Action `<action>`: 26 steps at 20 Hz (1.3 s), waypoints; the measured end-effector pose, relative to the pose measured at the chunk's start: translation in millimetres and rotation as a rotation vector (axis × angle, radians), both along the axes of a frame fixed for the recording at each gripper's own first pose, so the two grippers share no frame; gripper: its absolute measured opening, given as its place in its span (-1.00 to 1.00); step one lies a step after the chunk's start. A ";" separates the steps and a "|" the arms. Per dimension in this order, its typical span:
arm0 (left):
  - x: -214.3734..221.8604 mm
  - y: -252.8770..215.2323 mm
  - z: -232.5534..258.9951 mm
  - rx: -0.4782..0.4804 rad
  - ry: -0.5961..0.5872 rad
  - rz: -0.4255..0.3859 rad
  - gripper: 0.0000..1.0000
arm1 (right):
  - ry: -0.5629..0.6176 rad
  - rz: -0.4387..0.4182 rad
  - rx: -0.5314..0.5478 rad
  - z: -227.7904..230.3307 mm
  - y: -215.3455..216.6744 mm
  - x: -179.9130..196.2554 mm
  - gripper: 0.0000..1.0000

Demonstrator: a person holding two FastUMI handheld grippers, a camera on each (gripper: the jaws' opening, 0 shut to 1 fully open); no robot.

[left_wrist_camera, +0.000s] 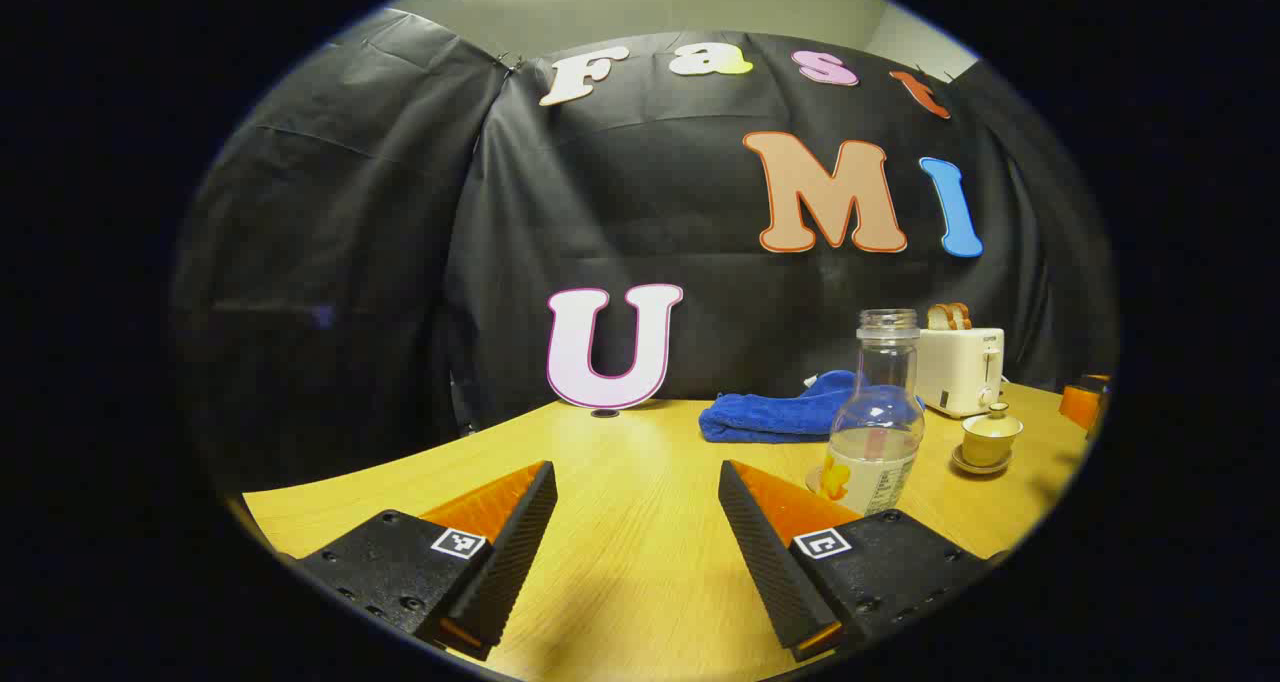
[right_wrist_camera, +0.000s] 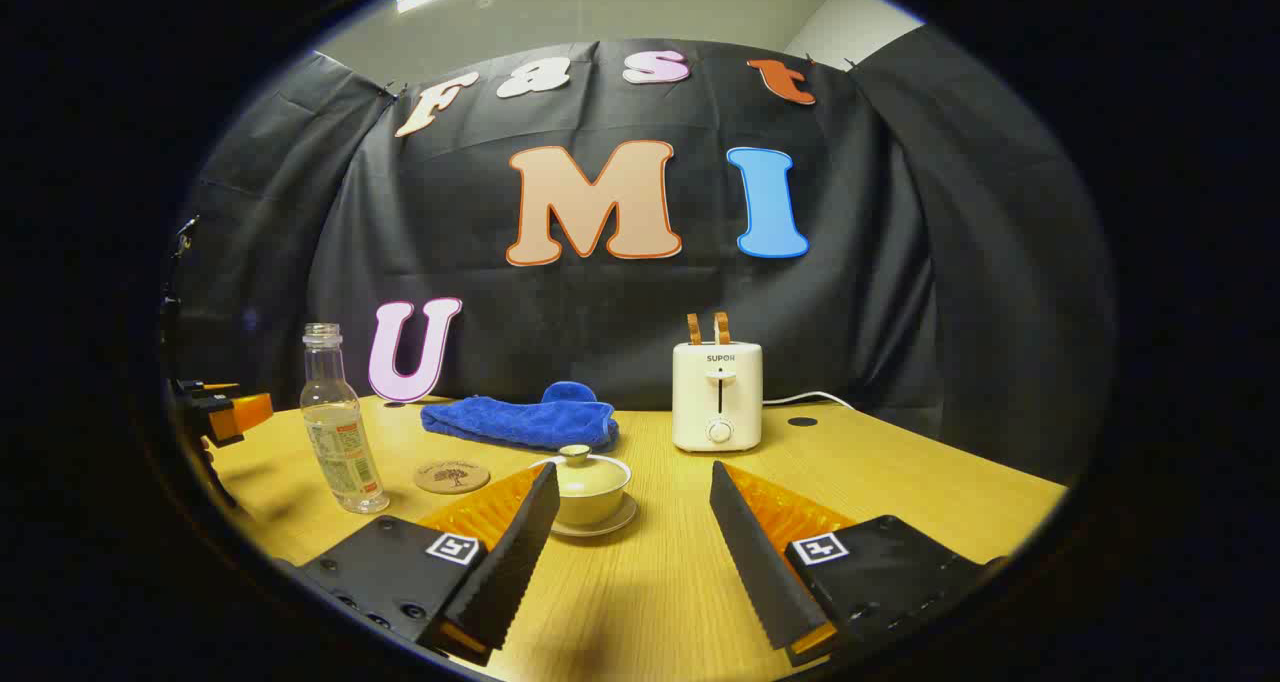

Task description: Open the teacup lid with one hand, grasp the water bottle and pour water into the teacup with the other hand; after pouring, place the water bottle on the coaster and then close the teacup lid.

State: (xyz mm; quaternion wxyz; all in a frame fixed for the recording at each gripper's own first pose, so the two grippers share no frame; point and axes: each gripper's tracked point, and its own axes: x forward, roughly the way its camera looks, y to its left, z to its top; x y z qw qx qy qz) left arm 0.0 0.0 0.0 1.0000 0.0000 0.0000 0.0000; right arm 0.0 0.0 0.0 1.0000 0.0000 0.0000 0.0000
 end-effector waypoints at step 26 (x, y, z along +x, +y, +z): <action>0.9 -2.0 -0.7 -0.004 0.000 0.007 0.90 | 0.005 0.052 -0.001 -0.7 8.0 0.4 0.92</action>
